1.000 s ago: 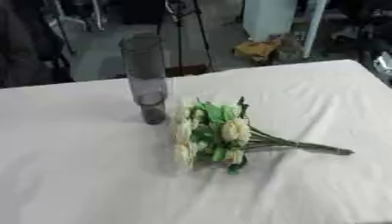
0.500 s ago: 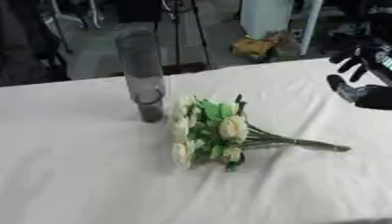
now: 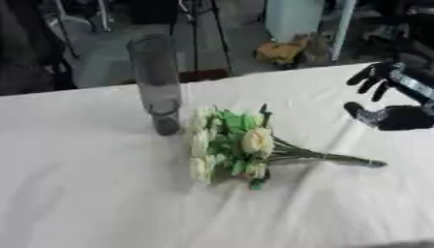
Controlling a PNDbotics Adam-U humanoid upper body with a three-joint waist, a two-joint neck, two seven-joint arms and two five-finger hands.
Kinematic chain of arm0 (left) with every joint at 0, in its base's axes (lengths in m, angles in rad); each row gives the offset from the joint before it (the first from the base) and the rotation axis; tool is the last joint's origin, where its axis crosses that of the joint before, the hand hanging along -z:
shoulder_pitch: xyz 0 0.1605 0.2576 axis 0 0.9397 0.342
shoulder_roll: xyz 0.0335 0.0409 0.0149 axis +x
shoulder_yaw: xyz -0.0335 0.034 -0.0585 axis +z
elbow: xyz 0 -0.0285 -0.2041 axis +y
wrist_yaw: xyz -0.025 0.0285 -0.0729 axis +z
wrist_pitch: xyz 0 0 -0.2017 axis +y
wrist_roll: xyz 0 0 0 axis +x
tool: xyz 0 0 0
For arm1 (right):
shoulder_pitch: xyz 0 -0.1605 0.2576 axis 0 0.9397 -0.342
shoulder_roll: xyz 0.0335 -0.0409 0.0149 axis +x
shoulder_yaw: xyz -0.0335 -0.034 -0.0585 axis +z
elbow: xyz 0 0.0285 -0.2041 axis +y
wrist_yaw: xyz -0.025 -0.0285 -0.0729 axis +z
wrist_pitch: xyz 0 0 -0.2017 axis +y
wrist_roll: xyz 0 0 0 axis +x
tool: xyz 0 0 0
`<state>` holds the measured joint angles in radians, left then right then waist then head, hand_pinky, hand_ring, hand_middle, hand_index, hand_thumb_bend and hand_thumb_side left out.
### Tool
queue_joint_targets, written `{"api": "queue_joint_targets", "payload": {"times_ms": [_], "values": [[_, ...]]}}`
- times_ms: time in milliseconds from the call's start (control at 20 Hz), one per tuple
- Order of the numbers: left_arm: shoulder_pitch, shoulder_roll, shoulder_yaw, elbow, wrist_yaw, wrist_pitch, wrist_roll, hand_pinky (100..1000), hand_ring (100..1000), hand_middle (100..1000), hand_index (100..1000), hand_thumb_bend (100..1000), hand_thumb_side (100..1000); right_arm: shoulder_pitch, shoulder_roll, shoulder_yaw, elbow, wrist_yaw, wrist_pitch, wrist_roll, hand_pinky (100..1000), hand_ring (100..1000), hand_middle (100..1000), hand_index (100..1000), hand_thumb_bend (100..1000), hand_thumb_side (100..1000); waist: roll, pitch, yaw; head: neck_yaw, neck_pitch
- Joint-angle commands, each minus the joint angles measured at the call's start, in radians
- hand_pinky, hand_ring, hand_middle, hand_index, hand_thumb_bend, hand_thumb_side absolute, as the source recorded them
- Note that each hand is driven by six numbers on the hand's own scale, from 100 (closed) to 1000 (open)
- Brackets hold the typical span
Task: Arrange flowers into the vase.
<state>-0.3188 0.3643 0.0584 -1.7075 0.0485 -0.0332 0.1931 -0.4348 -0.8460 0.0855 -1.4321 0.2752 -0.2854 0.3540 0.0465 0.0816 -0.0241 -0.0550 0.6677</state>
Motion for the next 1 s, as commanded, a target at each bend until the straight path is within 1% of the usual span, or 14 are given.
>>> {"api": "queue_joint_targets", "payload": {"times_ms": [50, 100, 150, 200, 450, 550, 700, 750, 1000], "values": [[-0.019, 0.017, -0.002, -0.006, 0.005, 0.0, -0.007, 640, 608, 611, 726, 503, 918, -0.025, -0.015, 0.002, 0.013, 0.025, -0.013, 0.014, 571, 711, 739, 796, 356, 422, -0.007, 0.005, 0.001, -0.002, 0.004], [-0.019, 0.016, -0.002, -0.006, 0.005, 0.0, -0.008, 640, 608, 611, 726, 503, 918, -0.027, -0.015, 0.003, 0.016, 0.027, -0.015, 0.014, 571, 711, 739, 796, 356, 422, -0.007, 0.005, 0.001, -0.002, 0.004], [-0.019, 0.016, -0.002, -0.006, 0.006, 0.0, -0.008, 640, 608, 611, 726, 501, 919, -0.028, -0.014, 0.004, 0.019, 0.029, -0.017, 0.015, 576, 714, 741, 798, 381, 402, -0.007, 0.005, 0.002, -0.003, 0.005], [-0.02, 0.013, -0.005, -0.005, 0.007, 0.0, -0.01, 639, 607, 611, 726, 501, 919, -0.038, -0.009, 0.013, 0.026, 0.034, -0.018, 0.022, 576, 713, 741, 799, 384, 397, -0.007, 0.006, 0.003, -0.006, 0.006], [-0.02, 0.008, -0.008, -0.004, 0.009, 0.001, -0.012, 638, 607, 611, 725, 498, 921, -0.068, 0.008, 0.029, 0.057, 0.047, -0.027, 0.047, 576, 713, 742, 804, 372, 399, -0.005, 0.006, 0.004, -0.009, 0.007], [-0.02, 0.006, -0.01, -0.003, 0.011, 0.001, -0.014, 638, 607, 611, 725, 498, 921, -0.089, 0.025, 0.045, 0.081, 0.057, -0.027, 0.064, 576, 713, 742, 804, 372, 399, -0.003, 0.005, 0.005, -0.012, 0.007], [-0.019, 0.006, -0.011, -0.003, 0.012, 0.001, -0.014, 638, 607, 611, 725, 497, 922, -0.101, 0.033, 0.05, 0.097, 0.062, -0.033, 0.073, 577, 713, 742, 804, 373, 399, -0.002, 0.005, 0.005, -0.011, 0.007], [-0.019, 0.004, -0.011, -0.002, 0.013, 0.001, -0.014, 637, 606, 610, 725, 492, 925, -0.108, 0.04, 0.055, 0.106, 0.067, -0.032, 0.077, 578, 713, 742, 805, 358, 413, -0.002, 0.005, 0.008, -0.014, 0.008], [-0.021, -0.003, -0.014, -0.001, 0.017, 0.001, -0.015, 637, 606, 610, 725, 491, 925, -0.15, 0.082, 0.074, 0.179, 0.107, -0.042, 0.094, 577, 712, 740, 804, 359, 417, 0.002, 0.006, 0.011, -0.017, 0.011]]}}
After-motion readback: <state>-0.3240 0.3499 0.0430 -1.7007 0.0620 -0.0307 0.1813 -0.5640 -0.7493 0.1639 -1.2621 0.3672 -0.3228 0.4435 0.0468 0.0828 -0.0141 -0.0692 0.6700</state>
